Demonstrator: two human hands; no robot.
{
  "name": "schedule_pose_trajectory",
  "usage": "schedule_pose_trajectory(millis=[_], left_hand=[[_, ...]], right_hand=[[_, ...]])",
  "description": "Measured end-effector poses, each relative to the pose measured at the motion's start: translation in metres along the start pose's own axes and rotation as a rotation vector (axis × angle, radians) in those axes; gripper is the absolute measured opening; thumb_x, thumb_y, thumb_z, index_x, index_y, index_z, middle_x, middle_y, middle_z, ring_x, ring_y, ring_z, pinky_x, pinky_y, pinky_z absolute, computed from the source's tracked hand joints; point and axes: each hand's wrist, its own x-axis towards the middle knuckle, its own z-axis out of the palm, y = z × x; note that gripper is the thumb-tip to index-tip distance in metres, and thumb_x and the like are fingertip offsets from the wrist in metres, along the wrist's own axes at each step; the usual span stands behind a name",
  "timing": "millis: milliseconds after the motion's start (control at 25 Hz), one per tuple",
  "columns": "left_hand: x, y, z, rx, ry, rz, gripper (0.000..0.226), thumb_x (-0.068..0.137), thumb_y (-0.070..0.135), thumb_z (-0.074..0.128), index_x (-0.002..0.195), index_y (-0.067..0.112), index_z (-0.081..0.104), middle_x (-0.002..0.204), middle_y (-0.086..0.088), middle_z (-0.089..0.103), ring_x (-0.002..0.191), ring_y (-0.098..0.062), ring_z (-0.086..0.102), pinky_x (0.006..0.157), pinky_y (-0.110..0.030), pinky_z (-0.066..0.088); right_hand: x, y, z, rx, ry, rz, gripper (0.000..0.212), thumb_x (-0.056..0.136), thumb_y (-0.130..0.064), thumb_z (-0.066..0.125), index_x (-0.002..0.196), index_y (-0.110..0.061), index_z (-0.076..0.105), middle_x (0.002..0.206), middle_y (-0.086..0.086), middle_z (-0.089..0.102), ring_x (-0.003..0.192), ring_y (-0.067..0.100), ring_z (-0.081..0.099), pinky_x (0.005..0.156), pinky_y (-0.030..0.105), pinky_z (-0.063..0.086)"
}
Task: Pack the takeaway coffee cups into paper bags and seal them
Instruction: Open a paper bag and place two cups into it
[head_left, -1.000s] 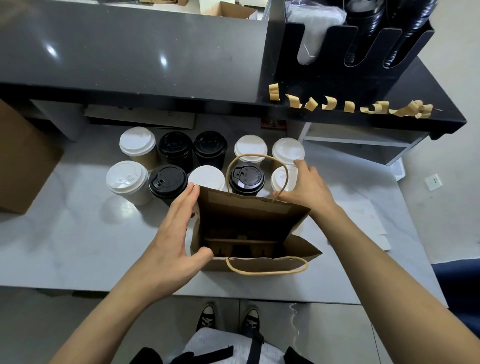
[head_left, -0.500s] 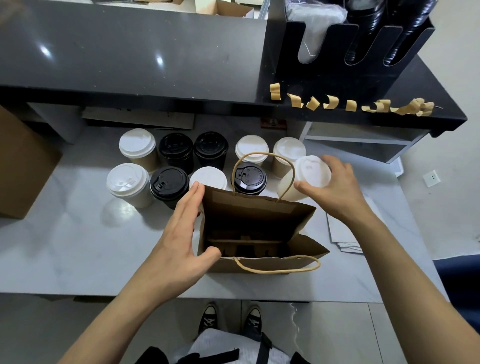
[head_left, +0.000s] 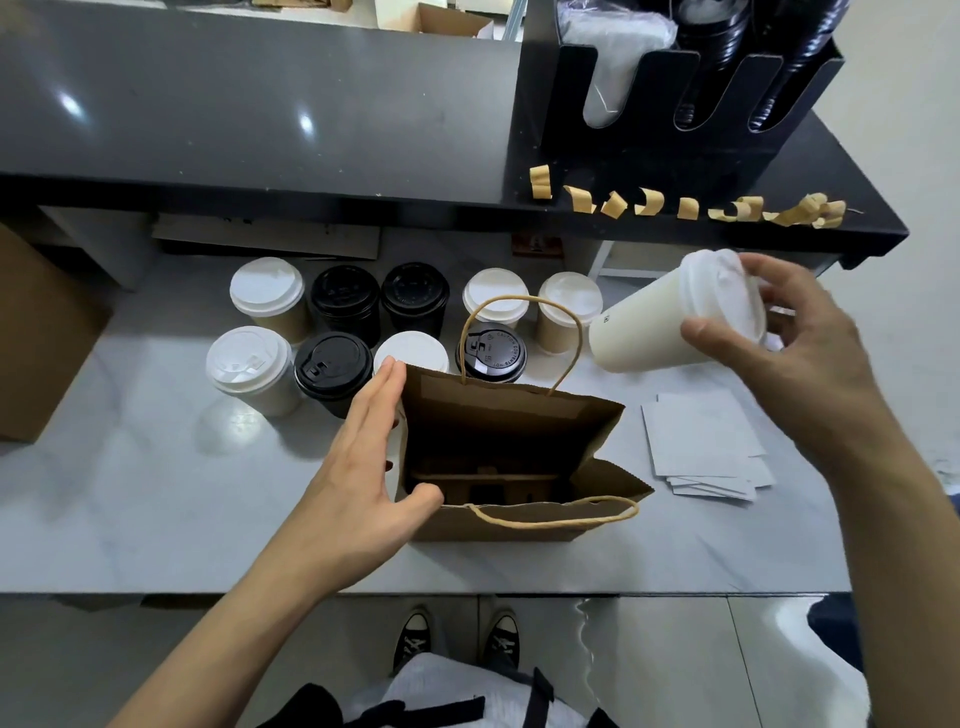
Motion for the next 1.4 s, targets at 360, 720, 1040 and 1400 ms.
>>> schedule_pose_trajectory(millis=[360,720,1040,1400], left_hand=[[-0.004,-0.002,-0.002,0.019,-0.008,-0.002,0.101,0.070,0.048,0.049,0.158,0.047,-0.002,0.161,0.036,-0.007,0.151,-0.004,0.019,0.116,-0.045,0.038],[-0.003,-0.005,-0.001,0.022,-0.015,0.006,0.102,0.070,0.047,0.049,0.159,0.044,-0.002,0.162,0.035,-0.008,0.152,-0.002,0.014,0.116,-0.046,0.038],[-0.004,-0.005,0.001,0.022,-0.019,0.000,0.105,0.068,0.049,0.049,0.160,0.040,-0.002,0.162,0.033,-0.009,0.150,0.008,0.002,0.125,-0.037,0.021],[-0.008,-0.005,0.003,0.020,-0.019,0.008,0.107,0.068,0.046,0.051,0.160,0.038,-0.004,0.163,0.031,-0.009,0.152,0.006,0.001,0.123,-0.040,0.026]], right_hand=[[-0.040,-0.013,-0.031,0.340,-0.166,-0.040,0.072,0.067,-0.037,0.066,0.138,-0.033,0.058,0.132,0.005,0.063,0.125,0.037,0.059,0.102,0.053,0.047],[-0.066,-0.036,0.019,0.028,-0.519,-0.203,0.088,0.063,-0.059,0.082,0.142,-0.046,0.047,0.139,-0.010,0.055,0.128,0.015,0.055,0.104,0.040,0.052],[-0.061,-0.042,0.058,-0.437,-0.601,-0.376,0.085,0.072,-0.051,0.076,0.147,-0.050,0.035,0.131,-0.031,0.042,0.121,-0.005,0.034,0.095,0.014,0.034],[-0.053,-0.047,0.102,-0.701,-0.645,-0.610,0.087,0.079,-0.033,0.072,0.155,-0.029,0.030,0.150,-0.007,0.039,0.137,0.017,0.030,0.112,0.027,0.033]])
